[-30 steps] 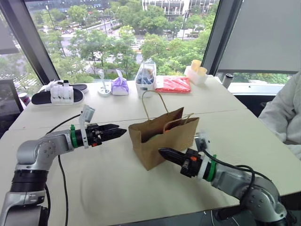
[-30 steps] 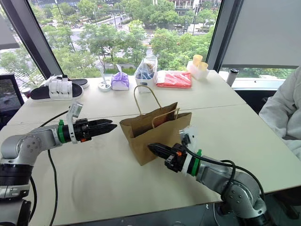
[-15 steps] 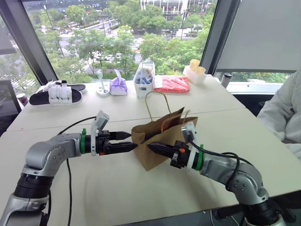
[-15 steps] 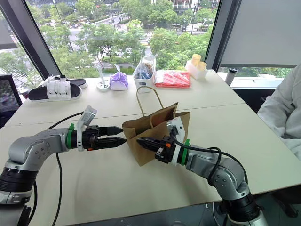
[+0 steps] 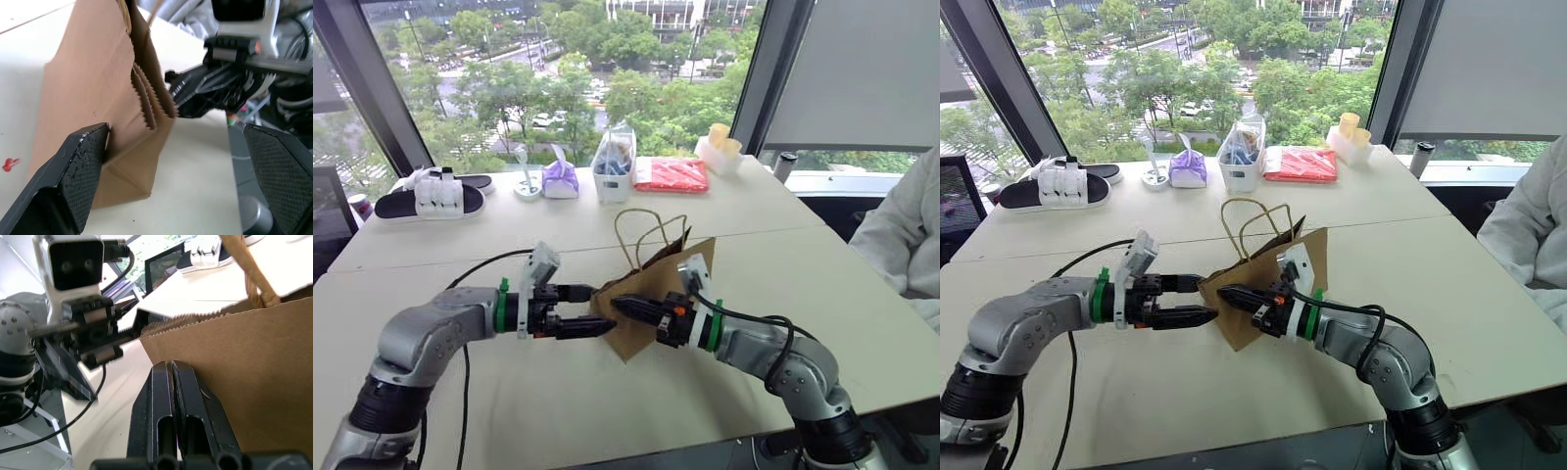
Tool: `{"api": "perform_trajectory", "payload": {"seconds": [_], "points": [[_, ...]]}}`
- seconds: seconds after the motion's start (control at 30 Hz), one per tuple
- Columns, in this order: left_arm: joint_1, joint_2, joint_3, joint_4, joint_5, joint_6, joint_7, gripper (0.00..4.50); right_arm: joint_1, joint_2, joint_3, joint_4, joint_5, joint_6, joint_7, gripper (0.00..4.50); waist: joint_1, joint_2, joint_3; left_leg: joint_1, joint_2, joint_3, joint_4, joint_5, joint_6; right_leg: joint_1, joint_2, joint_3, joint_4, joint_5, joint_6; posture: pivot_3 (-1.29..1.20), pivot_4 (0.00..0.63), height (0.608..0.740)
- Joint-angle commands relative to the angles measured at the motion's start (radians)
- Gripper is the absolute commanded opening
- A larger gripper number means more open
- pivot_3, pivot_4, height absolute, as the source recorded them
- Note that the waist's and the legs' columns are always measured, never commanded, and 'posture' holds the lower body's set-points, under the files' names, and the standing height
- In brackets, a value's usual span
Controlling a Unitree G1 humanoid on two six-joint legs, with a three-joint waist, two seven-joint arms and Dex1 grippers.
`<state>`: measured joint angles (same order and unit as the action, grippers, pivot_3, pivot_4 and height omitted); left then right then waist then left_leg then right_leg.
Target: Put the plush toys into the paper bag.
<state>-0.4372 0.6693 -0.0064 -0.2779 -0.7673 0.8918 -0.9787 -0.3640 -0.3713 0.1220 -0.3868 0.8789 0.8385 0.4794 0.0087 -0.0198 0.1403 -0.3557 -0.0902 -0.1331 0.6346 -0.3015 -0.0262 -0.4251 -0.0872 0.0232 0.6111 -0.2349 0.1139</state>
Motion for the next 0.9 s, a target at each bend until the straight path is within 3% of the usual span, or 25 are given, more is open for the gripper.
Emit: {"api": "perform_trajectory", "payload": {"seconds": [0.03,0.23,0.27,0.33,0.6,0.73,0.9], "points": [[-0.003,-0.016,-0.012,-0.036,0.026,-0.025,0.036,4.50,-0.017,0.016,-0.009,-0.015,-0.006,-0.004,0.009,0.08,0.000,0.000,0.000,0.000,0.000,0.000,0.000,0.000,0.000,0.000,0.000,0.000,0.000,0.000,0.000,0.00,0.150,0.740],[-0.024,-0.077,-0.029,-0.002,0.088,-0.047,0.121,4.50,-0.011,0.028,-0.014,-0.022,-0.011,-0.002,0.009,0.08,0.001,0.000,0.000,0.000,0.000,0.000,0.000,0.000,0.000,0.000,0.000,0.000,0.000,0.000,0.000,0.00,0.150,0.740],[-0.025,-0.083,-0.034,-0.002,0.094,-0.049,0.127,4.25,-0.011,0.028,-0.016,-0.023,-0.011,-0.002,0.009,0.03,0.001,0.000,0.000,0.000,0.000,0.000,0.000,0.000,0.000,0.000,0.000,0.000,0.000,0.000,0.000,0.00,0.150,0.740],[-0.028,-0.093,-0.040,-0.001,0.103,-0.053,0.131,3.65,-0.010,0.030,-0.020,-0.025,-0.011,-0.001,0.009,0.00,0.001,0.000,0.000,0.000,0.000,0.000,0.000,0.000,0.000,0.000,0.000,0.000,0.000,0.000,0.000,0.00,0.150,0.740],[-0.018,-0.099,-0.057,0.019,0.128,-0.077,0.118,0.02,0.004,0.033,-0.082,-0.068,0.047,0.024,0.005,0.00,0.000,0.000,0.000,0.000,0.000,0.000,0.000,0.000,0.000,0.000,0.001,0.000,0.000,0.000,0.000,0.00,0.150,0.740],[-0.027,-0.106,-0.056,0.043,0.150,-0.102,0.118,0.02,0.033,0.013,-0.136,-0.121,0.136,0.058,-0.001,0.00,0.002,0.000,0.000,0.000,0.000,0.000,0.000,0.000,0.000,0.000,0.000,0.000,0.000,0.000,0.000,0.00,0.150,0.740],[-0.069,-0.094,-0.076,0.090,0.237,-0.278,0.044,0.02,0.087,-0.043,-0.225,-0.172,0.258,0.087,-0.010,0.00,0.004,0.000,0.000,0.000,0.000,0.000,0.001,0.000,0.000,0.001,0.000,0.000,0.000,0.000,0.000,0.00,0.150,0.740]]}}
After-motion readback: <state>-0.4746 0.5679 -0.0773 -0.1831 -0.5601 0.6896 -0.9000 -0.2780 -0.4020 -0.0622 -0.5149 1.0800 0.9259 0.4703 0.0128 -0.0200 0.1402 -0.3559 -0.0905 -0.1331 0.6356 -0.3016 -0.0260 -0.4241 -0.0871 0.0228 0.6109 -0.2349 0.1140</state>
